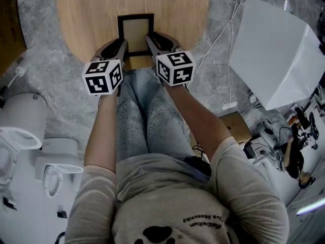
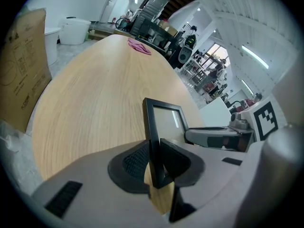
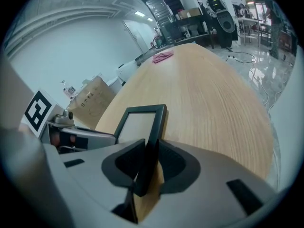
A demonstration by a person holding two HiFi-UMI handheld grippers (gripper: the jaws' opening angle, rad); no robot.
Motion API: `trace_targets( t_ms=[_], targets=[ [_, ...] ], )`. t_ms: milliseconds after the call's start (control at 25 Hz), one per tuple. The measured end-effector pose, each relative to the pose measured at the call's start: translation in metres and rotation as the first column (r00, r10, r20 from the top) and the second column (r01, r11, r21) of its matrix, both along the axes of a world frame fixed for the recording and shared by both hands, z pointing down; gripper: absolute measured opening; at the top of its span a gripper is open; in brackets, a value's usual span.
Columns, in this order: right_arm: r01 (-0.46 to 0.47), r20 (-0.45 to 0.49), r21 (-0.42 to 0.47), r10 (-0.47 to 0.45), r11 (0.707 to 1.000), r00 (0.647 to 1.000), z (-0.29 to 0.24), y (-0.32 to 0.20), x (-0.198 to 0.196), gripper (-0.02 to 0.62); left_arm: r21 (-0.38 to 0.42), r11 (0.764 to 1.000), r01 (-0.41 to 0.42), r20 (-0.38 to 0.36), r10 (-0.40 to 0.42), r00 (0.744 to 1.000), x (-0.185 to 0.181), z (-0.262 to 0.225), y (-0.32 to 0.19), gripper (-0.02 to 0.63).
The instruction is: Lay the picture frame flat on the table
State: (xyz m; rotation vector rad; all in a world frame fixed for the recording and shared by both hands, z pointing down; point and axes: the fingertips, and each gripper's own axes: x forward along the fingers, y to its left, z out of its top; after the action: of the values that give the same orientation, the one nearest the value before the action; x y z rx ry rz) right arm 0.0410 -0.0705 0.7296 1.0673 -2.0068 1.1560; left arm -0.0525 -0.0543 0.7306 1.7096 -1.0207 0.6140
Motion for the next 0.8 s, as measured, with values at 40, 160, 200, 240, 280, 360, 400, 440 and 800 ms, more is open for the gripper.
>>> trace_targets(
  t_ms=[40, 160, 200, 240, 280, 360, 400, 440, 800],
  targets=[
    [0.001, 0.0, -0.001, -0.001, 1.0, 1.0, 0.0004, -0.0002, -0.0002, 0.094, -0.001, 1.0, 0.001, 0.001, -0.001, 1.0, -0.0002, 0.0003, -0.0002, 0.08],
    [0.002, -0.003, -0.003, -0.002, 1.0, 1.0, 0.0015, -0.0002, -0.0019, 0.094, -0.004, 1.0, 0.002, 0.001, -0.002, 1.0, -0.0019, 0.0013, -0.0001, 0.08],
    [0.002, -0.004, -0.003, -0.002, 1.0, 1.0, 0.0016, 0.0001, -0.0023, 0.094, -0.005, 1.0, 0.002, 0.001, -0.002, 1.0, -0.0023, 0.0014, 0.0002, 0.08],
    [0.003, -0.005, -0.004, -0.003, 1.0, 1.0, 0.0016, 0.0005, -0.0023, 0.094, -0.005, 1.0, 0.002, 0.002, -0.002, 1.0, -0.0023, 0.0014, 0.0006, 0.08],
    [0.004, -0.005, -0.005, -0.004, 1.0, 1.0, 0.0017, 0.0008, -0.0021, 0.094, -0.006, 1.0, 0.002, 0.003, -0.002, 1.0, -0.0021, 0.0016, 0.001, 0.08],
    [0.006, -0.008, -0.007, -0.006, 1.0, 1.0, 0.0021, 0.0009, -0.0016, 0.094, -0.009, 1.0, 0.004, 0.004, -0.004, 1.0, -0.0015, 0.0021, 0.001, 0.081],
    [0.007, -0.01, -0.009, -0.007, 1.0, 1.0, 0.0021, 0.0006, -0.0012, 0.094, -0.011, 1.0, 0.006, 0.004, -0.006, 1.0, -0.0011, 0.0021, 0.0008, 0.081],
    [0.006, -0.012, -0.009, -0.006, 1.0, 1.0, 0.002, 0.0003, -0.0008, 0.094, -0.013, 1.0, 0.008, 0.003, -0.008, 1.0, -0.0008, 0.0021, 0.0005, 0.081],
    [0.008, -0.018, -0.026, -0.009, 1.0, 1.0, 0.0018, 0.0, -0.0011, 0.098, -0.023, 1.0, 0.016, 0.005, -0.016, 1.0, -0.0008, 0.0023, 0.0001, 0.083]
  ],
)
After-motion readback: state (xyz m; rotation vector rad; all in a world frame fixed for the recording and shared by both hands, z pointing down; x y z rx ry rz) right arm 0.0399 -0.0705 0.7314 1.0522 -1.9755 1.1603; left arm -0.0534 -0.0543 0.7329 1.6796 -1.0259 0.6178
